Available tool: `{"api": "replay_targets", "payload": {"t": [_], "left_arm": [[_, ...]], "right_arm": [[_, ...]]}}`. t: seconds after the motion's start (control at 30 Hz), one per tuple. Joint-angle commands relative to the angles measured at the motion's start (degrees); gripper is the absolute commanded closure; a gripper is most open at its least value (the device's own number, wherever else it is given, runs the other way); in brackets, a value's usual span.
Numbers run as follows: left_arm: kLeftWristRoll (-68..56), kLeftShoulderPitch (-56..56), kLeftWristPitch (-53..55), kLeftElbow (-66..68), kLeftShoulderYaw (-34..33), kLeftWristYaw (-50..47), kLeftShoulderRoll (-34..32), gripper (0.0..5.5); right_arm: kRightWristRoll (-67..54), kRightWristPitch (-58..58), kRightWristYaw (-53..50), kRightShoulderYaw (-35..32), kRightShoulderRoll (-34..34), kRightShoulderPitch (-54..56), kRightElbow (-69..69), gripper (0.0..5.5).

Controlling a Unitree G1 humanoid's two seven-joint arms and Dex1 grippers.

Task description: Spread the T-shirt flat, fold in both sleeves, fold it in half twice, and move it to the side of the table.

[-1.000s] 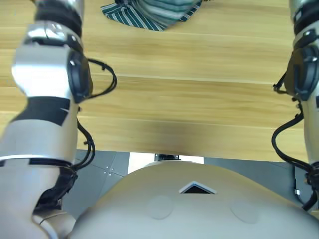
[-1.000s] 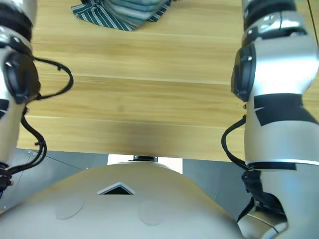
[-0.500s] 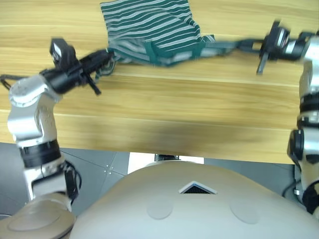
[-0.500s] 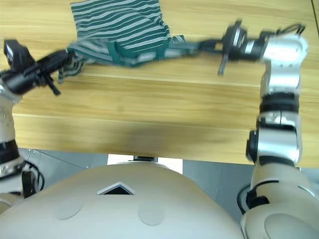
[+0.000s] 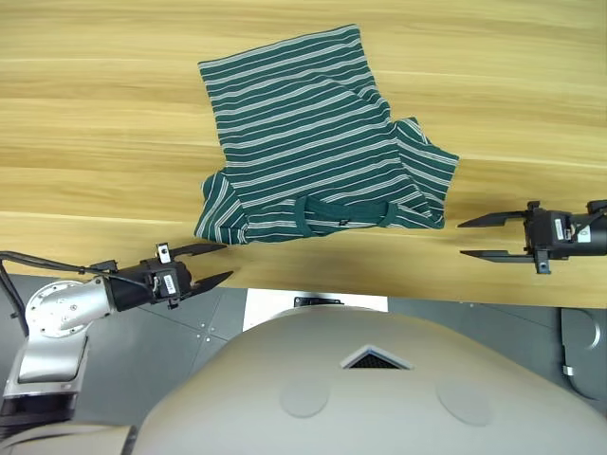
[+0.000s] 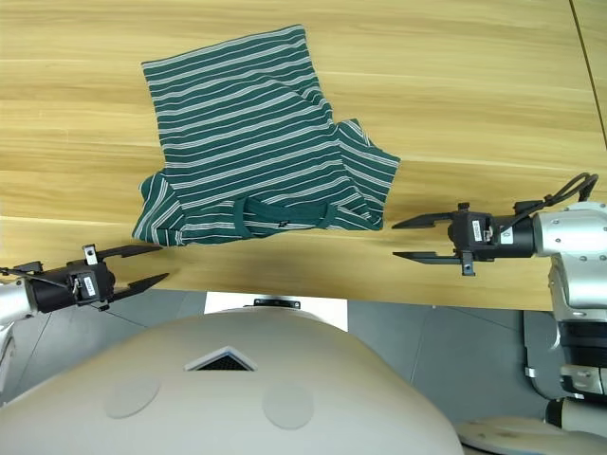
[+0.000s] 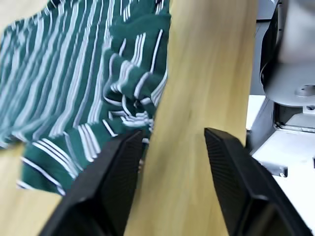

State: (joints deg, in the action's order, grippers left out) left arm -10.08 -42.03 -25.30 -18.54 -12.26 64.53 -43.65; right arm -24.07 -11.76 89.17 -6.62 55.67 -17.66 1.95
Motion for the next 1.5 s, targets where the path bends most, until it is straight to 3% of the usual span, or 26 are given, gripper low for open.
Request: {"api": "replay_targets", "payload": {"t": [0.03,0.1,0.2,0.3,0.37,0.6,0.73,0.87,1.0,1.13,1.23,1.3,1.5], "left_arm": [[-11.67,-3.57,3.08,-8.47,-4.67,1.43,-2.38,2.62],[-23.02,3.05,8.48,-12.42,-7.25,-1.34,-3.68,2.59],[-29.50,25.23,19.68,-7.39,-4.74,-11.88,-3.06,2.59],[-12.45,47.25,26.21,13.31,7.07,-19.78,2.68,2.59],[-6.38,53.09,27.56,21.60,11.47,-23.20,5.73,2.59],[-2.07,54.66,29.92,20.52,17.82,-24.86,12.33,2.59],[-2.77,51.88,32.50,13.68,18.46,-24.20,12.44,2.59],[-4.14,48.36,35.89,5.99,19.09,-23.16,12.04,2.59],[-2.65,48.32,37.08,6.03,21.27,-21.87,12.54,2.59],[0.00,54.51,35.40,16.61,23.57,-20.47,14.08,2.59],[1.45,63.36,33.20,30.78,22.40,-20.15,15.44,2.59],[2.20,68.69,31.54,39.33,22.08,-20.04,16.40,2.59],[9.19,81.35,22.79,65.01,25.04,-20.56,21.09,2.59]], "right_arm": [[-6.85,5.05,2.39,-0.90,1.06,5.13,2.24,2.68],[-6.25,6.99,-1.05,1.37,-2.96,15.29,-0.94,2.51],[5.61,3.66,-10.58,8.99,-13.41,35.12,-15.78,2.51],[17.74,-2.20,-23.39,16.00,-27.34,54.23,-36.88,2.51],[22.22,-4.02,-28.78,19.19,-34.63,61.41,-47.69,2.51],[34.56,-3.22,-47.67,24.53,-48.01,70.89,-76.17,2.51],[40.31,3.53,-61.52,25.99,-48.45,68.67,-80.28,2.51],[41.02,6.96,-67.87,24.11,-46.10,68.57,-80.96,2.51],[42.76,2.87,-72.09,23.76,-45.72,70.09,-80.60,2.51],[39.19,-7.28,-66.11,19.67,-46.65,73.07,-78.88,2.51],[34.03,-13.19,-45.33,16.54,-46.25,71.41,-77.06,2.51],[33.49,-15.26,-33.44,17.30,-45.00,68.60,-76.15,2.51],[36.55,-16.06,-17.51,23.31,-43.04,61.08,-69.55,2.51]]}}
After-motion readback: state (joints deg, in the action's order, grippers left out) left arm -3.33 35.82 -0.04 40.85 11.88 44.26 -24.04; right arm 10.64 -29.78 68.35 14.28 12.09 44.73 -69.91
